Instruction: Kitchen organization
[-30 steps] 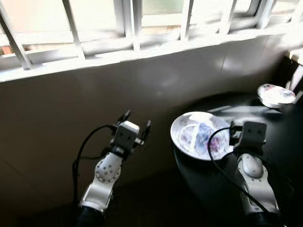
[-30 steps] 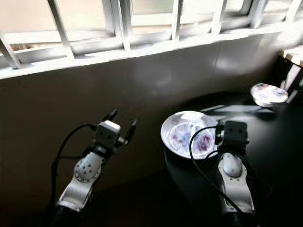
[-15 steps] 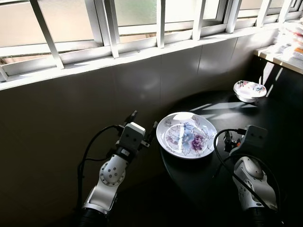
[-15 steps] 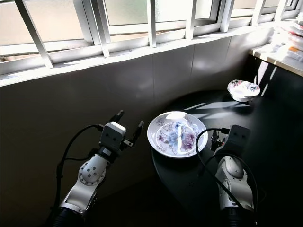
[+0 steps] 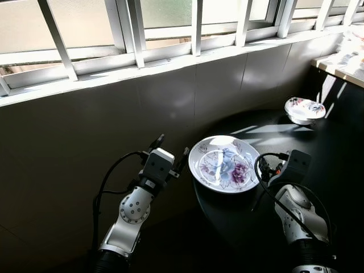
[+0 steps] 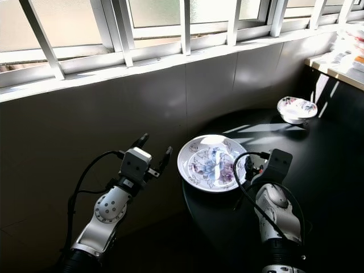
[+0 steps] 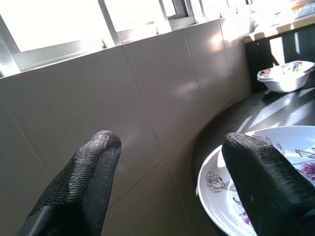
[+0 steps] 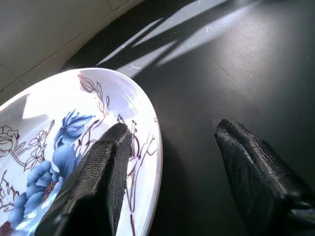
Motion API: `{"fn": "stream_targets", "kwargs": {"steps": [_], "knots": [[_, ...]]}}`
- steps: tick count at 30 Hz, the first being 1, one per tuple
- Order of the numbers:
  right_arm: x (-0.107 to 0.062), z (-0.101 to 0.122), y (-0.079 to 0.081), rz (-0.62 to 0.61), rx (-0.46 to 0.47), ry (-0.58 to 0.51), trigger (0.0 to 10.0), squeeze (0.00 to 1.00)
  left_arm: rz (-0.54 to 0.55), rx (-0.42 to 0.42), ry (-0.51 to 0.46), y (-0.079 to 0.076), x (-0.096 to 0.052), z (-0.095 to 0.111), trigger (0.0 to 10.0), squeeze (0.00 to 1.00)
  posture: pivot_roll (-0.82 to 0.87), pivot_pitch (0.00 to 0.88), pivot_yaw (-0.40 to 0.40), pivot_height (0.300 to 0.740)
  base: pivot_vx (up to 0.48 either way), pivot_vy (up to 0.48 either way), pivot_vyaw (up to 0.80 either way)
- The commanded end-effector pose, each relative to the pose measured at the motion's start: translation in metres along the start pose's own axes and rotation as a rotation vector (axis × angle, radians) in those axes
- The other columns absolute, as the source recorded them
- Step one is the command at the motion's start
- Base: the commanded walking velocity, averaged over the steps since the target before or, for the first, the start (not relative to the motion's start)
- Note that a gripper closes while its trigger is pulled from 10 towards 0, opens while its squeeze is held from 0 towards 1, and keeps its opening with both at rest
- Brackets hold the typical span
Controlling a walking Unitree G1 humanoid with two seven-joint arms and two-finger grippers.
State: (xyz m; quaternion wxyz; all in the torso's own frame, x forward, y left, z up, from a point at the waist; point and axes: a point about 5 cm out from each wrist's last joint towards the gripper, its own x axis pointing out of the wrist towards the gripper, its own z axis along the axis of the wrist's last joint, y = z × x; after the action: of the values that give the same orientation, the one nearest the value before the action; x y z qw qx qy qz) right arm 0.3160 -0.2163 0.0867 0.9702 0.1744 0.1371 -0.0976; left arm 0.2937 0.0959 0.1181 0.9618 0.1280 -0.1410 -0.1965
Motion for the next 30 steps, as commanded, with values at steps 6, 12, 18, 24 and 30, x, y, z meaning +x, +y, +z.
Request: {"fn": "stream_targets", "kwargs": {"steps": [6, 12, 18, 24, 30], "knots": [[0.001, -0.013, 0.012, 0.066, 0.073, 0.100, 10.0, 0.00, -0.017, 0.018, 0.016, -0.001, 0.001, -0.002, 10.0, 0.00, 0.02, 0.000, 0.029, 0.740, 0.000, 0.000, 0.00], [0.000, -0.019, 0.013, 0.060, 0.105, 0.145, 10.0, 0.00, -0.012, 0.020, 0.018, 0.000, 0.002, -0.003, 10.0, 0.00, 0.02, 0.000, 0.025, 0.740, 0.000, 0.000, 0.00], [0.000, -0.028, 0.013, 0.028, 0.169, 0.223, 9.4, 0.00, -0.009, 0.024, 0.024, 0.000, 0.001, -0.004, 10.0, 0.00, 0.02, 0.000, 0.025, 0.740, 0.000, 0.000, 0.00], [0.000, -0.030, 0.012, 0.032, 0.190, 0.244, 4.4, 0.00, -0.006, 0.027, 0.028, 0.001, 0.002, -0.005, 10.0, 0.00, 0.03, 0.000, 0.025, 0.740, 0.000, 0.000, 0.00], [-0.004, -0.036, 0.014, 0.065, 0.125, 0.312, 0.0, 0.00, -0.010, 0.030, 0.039, 0.001, 0.002, -0.007, 10.0, 0.00, 0.02, 0.000, 0.025, 0.740, 0.000, 0.000, 0.00]]}}
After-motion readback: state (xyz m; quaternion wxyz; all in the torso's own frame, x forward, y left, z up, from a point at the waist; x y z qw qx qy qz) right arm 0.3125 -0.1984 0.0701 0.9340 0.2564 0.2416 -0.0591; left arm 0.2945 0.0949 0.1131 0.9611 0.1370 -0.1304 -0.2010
